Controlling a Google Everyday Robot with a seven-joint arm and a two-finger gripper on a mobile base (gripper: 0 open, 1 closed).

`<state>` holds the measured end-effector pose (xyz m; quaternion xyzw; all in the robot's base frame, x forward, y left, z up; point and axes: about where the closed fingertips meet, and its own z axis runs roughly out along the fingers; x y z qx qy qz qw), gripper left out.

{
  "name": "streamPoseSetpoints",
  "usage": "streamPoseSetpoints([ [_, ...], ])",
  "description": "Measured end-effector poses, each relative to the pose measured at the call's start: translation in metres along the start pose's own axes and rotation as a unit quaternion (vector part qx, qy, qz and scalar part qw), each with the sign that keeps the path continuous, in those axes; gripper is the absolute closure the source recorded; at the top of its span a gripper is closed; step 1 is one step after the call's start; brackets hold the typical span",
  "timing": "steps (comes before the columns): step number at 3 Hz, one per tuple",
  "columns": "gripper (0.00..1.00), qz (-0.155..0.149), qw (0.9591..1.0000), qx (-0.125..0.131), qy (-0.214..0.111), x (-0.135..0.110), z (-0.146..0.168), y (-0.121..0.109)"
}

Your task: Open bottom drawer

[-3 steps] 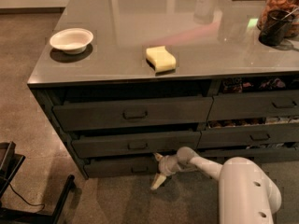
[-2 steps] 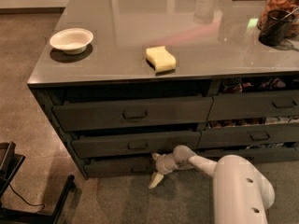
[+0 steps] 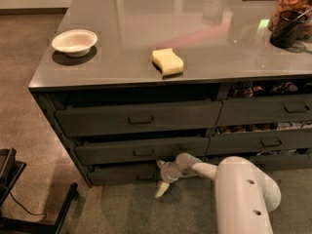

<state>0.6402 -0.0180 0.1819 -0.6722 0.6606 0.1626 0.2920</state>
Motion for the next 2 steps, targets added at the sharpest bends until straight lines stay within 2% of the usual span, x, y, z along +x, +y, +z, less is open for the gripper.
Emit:
streamPoseSetpoints([
  [2,0.0,-0.019,0.9984,0.009,0.052,0.0111,0.0063,0.0023],
])
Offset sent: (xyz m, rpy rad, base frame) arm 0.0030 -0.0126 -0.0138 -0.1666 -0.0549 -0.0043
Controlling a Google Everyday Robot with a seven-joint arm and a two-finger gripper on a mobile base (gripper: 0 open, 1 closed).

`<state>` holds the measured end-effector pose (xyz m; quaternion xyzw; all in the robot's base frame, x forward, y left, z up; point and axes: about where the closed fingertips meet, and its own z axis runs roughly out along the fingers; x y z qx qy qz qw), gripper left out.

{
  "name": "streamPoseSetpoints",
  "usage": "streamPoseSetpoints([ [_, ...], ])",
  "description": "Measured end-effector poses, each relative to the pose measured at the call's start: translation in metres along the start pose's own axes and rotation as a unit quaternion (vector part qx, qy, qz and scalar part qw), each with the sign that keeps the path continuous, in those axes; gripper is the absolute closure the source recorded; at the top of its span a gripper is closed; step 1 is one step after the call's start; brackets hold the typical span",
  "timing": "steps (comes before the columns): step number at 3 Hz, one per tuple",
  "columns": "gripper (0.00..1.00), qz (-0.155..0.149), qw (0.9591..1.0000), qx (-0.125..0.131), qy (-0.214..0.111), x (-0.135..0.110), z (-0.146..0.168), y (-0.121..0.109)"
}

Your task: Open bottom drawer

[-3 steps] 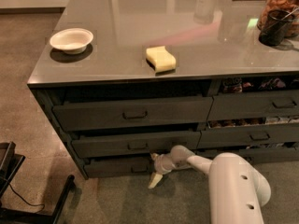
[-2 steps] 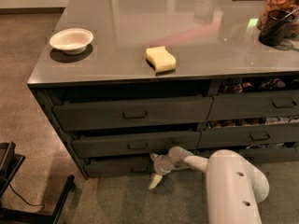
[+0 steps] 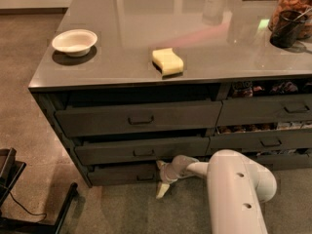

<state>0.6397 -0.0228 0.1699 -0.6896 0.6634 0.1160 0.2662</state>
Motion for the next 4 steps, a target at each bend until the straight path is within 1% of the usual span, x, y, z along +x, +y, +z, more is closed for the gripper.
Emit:
streamPoseSetpoints([
  [1,0.0,0.003,0.9999,-0.003,0.012,0.0063,0.0029,0.0008],
  [2,0.19,0.017,0.9996,-0.014,0.017,0.0139,0.0051,0.0033],
  [3,0.42,0.024,0.9993,-0.021,0.018,0.0152,0.0017,0.0053],
  [4,0.65,0.024,0.9993,-0.021,0.018,0.0116,-0.0041,0.0038],
])
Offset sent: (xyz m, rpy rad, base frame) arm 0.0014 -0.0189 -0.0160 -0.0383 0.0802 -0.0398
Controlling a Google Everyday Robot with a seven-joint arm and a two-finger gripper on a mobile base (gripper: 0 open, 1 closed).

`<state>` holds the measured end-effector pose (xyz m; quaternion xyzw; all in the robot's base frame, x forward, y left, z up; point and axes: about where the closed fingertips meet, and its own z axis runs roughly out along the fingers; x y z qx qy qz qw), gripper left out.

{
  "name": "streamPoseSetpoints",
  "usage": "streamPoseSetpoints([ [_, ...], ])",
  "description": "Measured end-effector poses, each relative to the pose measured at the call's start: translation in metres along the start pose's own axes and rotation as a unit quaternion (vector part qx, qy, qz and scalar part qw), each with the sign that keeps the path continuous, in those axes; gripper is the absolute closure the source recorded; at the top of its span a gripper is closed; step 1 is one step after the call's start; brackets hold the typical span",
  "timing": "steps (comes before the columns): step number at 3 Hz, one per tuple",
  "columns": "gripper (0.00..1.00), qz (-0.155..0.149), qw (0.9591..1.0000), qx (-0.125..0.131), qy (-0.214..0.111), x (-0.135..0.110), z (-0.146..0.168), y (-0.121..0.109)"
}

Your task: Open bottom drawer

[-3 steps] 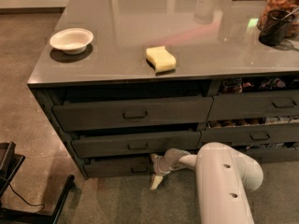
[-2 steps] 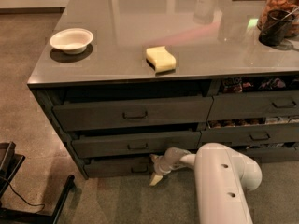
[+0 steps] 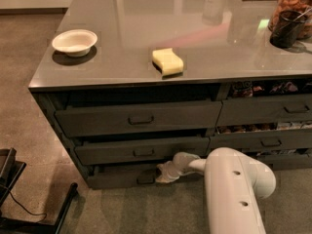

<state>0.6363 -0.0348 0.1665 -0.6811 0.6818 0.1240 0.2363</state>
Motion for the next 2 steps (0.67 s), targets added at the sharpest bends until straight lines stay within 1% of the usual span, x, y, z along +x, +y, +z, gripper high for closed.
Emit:
streamPoseSetpoints([
  [1,0.88,0.0,1.0,0.0,0.0,-0.0033,-0.006,-0.0025],
  [2,0.88,0.0,1.0,0.0,0.0,-0.0036,-0.0063,-0.0024],
])
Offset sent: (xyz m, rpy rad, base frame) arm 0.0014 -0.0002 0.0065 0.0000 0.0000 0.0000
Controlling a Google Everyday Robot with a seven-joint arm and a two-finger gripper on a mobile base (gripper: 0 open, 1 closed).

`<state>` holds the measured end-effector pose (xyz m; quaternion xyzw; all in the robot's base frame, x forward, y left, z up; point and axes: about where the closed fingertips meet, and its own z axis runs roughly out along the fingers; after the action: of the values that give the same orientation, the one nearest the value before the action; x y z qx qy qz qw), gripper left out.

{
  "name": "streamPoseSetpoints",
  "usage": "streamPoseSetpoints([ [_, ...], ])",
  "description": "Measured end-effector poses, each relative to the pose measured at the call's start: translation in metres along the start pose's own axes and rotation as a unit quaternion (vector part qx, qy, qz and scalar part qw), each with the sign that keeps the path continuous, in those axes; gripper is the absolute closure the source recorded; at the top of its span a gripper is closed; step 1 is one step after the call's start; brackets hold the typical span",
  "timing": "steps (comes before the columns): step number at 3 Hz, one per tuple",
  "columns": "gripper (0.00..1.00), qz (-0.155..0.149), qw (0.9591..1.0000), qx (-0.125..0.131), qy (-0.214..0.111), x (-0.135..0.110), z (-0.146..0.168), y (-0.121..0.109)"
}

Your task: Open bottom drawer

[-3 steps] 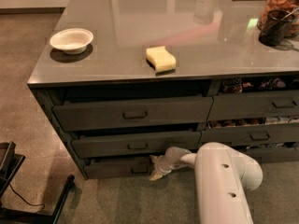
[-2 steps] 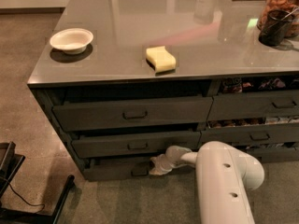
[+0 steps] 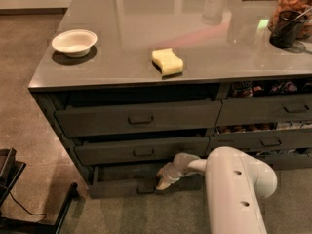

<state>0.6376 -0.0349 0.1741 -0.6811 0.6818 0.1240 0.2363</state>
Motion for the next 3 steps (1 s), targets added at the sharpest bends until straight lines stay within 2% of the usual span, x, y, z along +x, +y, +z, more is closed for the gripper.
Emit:
streamPoseSetpoints([
  [1,0.65,0.0,1.0,0.0,0.0,-0.001,-0.001,0.0],
  [2,0.41,0.008,0.9991,-0.035,0.02,0.001,-0.001,0.01],
  [3,0.18,0.019,0.9963,-0.072,0.044,0.003,-0.008,0.024],
])
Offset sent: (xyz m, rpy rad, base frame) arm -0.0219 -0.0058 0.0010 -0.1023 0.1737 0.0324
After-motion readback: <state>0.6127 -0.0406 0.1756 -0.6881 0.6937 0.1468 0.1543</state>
